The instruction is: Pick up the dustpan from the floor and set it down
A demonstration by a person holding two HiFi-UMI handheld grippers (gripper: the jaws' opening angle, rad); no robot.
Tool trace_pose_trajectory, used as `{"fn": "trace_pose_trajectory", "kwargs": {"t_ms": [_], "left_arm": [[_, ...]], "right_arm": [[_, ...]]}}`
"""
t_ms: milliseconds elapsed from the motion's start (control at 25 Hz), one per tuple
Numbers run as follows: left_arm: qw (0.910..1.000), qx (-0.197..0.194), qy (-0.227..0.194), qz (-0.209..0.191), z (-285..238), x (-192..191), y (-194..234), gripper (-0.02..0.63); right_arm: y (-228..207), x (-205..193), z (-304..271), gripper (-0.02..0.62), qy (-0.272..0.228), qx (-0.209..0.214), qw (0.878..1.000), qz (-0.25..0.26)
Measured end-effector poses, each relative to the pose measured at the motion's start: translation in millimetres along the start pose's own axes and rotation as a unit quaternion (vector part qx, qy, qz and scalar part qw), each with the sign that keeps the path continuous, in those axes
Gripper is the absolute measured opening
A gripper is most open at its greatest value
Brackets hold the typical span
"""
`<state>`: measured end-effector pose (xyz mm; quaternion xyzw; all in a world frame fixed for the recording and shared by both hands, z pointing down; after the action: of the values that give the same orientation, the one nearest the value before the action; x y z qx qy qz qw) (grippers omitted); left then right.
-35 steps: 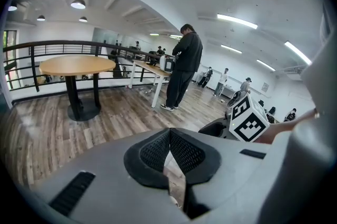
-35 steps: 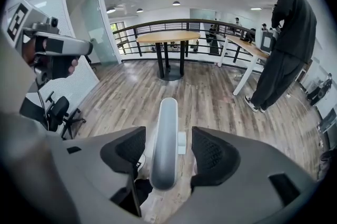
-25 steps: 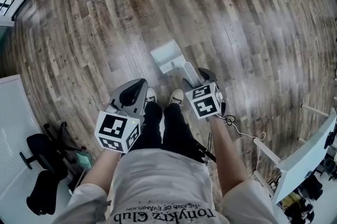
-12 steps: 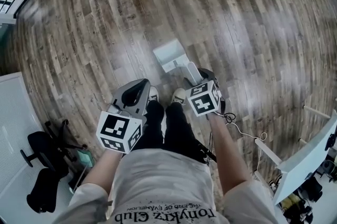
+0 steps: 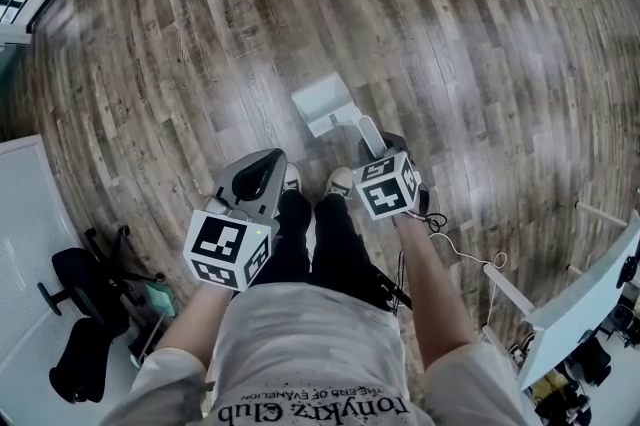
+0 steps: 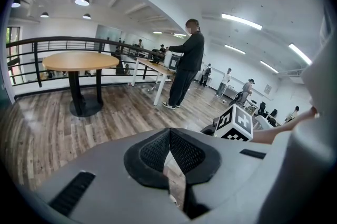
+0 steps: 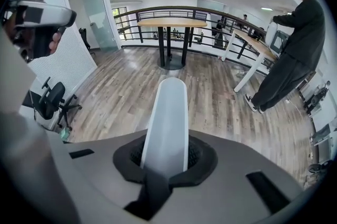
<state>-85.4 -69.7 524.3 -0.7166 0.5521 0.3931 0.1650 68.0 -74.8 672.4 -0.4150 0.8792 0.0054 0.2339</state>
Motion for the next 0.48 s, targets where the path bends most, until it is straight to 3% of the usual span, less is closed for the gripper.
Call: {"fn": "trace_pose_trajectory", "kwargs": {"t_ms": [480], "left_arm": [[1.0,0.005,-0.001,0.0,1.1,-3.4,0.7,0.023]], "right_arm": [[0.4,-0.2,1.5,0.043,-0.018,-0.003,1.0,0.009]]}}
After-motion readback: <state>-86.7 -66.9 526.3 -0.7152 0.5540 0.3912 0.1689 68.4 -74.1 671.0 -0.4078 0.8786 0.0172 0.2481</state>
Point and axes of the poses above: the fingertips, and each gripper's own axes: z backward along the fingers, y to its left, x out of its top, the point moved 1 cm from there along z, backward along the fingers, and after that the axes turned 12 degrees about x, right-handed, at the moved point
